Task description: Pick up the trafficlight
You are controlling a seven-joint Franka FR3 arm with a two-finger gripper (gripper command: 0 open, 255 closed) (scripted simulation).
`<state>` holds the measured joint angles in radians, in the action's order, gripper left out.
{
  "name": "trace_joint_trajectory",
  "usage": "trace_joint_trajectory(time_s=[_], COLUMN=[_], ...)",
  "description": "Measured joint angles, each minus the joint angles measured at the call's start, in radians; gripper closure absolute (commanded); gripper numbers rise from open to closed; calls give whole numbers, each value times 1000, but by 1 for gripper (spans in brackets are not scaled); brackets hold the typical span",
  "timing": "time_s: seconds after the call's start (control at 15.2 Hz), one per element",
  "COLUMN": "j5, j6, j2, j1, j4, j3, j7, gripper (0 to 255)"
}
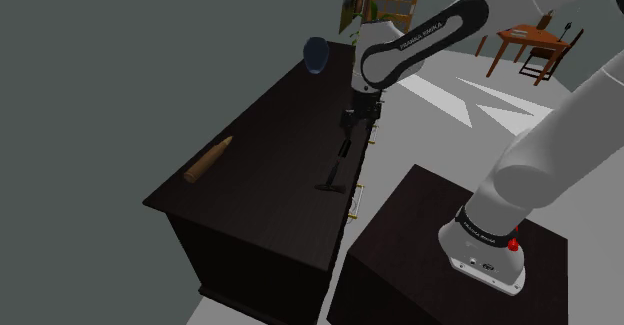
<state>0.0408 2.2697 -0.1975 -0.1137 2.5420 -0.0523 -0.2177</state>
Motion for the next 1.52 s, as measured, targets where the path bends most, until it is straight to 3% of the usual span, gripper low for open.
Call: trace_joint_trajectory(time_s=[0.4,0.86,1.52], j5=[-91,-205,-253], j6=[167,309,408], j2=[232,505,803], j1=[-35,-32,-17], j4=[-78,-218,-424], j3=[6,69,172], j7=[-164,-366,-529], gripper=[0,0,0])
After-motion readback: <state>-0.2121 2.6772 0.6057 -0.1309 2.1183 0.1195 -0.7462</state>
